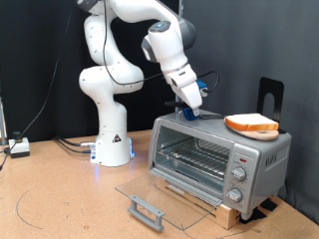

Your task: Make a piece of toast with the oven

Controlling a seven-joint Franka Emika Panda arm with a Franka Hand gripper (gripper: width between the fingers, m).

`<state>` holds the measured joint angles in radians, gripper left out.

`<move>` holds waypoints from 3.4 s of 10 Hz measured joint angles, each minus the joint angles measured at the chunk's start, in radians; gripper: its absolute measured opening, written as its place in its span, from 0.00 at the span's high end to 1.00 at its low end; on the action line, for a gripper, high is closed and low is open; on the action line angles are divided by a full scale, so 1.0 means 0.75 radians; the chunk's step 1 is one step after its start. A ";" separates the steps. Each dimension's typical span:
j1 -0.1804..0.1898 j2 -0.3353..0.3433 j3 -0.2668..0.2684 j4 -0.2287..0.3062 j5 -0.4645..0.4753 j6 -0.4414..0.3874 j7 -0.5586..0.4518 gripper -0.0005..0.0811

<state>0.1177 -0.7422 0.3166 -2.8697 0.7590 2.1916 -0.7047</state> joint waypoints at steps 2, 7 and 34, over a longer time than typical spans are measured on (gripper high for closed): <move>0.000 0.036 0.021 0.000 0.024 0.030 0.000 0.00; 0.000 0.053 0.031 0.004 0.069 0.038 -0.006 0.25; -0.071 0.028 0.116 0.004 0.082 0.119 0.088 0.00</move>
<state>0.0643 -0.7211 0.4035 -2.8665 0.8202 2.2810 -0.6385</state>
